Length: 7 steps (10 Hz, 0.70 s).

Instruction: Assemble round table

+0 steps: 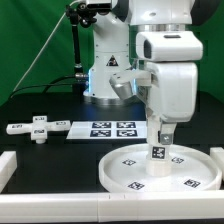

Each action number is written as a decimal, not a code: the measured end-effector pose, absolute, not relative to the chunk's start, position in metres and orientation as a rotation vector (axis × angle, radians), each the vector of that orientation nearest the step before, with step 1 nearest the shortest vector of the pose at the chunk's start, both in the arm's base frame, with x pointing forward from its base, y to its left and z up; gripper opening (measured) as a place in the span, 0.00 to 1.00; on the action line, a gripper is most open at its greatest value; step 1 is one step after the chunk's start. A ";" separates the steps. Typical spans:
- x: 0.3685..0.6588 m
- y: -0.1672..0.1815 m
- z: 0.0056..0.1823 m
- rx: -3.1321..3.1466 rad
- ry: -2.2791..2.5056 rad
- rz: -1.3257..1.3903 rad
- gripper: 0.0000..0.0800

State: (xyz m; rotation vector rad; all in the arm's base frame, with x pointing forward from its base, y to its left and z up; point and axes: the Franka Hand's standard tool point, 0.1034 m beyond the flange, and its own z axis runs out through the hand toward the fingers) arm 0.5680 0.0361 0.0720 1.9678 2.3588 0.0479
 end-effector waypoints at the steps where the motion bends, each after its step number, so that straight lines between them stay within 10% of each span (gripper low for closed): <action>1: 0.567 0.038 0.071 1.858 2.432 0.026 0.81; 6: 0.564 0.037 0.067 1.682 2.537 -0.021 0.81; 7: 0.564 0.037 0.067 1.682 2.538 -0.022 0.65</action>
Offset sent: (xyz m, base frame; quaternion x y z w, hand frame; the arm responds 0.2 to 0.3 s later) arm -0.0024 -0.0005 -0.0013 0.0077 -0.0036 -0.1237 0.9923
